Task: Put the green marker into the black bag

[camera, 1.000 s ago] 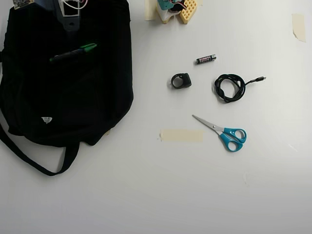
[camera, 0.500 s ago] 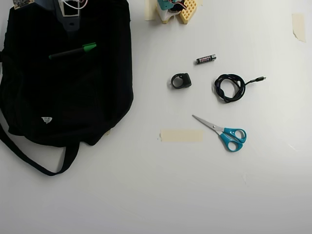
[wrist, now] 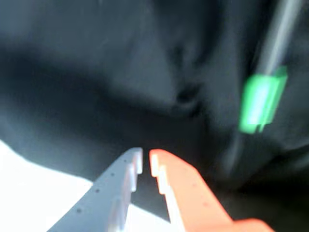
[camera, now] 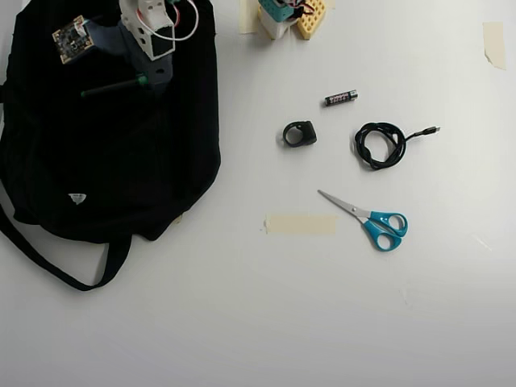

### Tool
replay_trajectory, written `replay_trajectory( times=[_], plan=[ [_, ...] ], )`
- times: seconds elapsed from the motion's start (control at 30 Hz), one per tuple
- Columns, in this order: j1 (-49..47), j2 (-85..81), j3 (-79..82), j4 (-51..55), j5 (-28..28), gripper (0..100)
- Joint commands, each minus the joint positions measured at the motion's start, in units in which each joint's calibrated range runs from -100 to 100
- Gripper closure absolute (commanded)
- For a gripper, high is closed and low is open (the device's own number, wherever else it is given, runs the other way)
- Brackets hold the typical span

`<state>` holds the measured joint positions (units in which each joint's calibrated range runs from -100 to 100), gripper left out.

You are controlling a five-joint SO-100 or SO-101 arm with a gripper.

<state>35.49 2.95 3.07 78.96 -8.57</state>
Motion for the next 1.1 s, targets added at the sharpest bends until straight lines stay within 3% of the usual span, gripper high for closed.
replay_trajectory(
  times=[0.0, 0.17, 0.3, 1.07],
  plan=[
    [-5.05, -3.28, -1.36, 3.04, -0.13, 98],
    [-16.27, -5.69, -0.64, 3.3, -0.03, 98],
    [-26.14, -17.89, 13.29, 2.78, -0.08, 98],
    [-33.47, -45.02, 44.55, -0.58, 0.34, 98]
  ],
)
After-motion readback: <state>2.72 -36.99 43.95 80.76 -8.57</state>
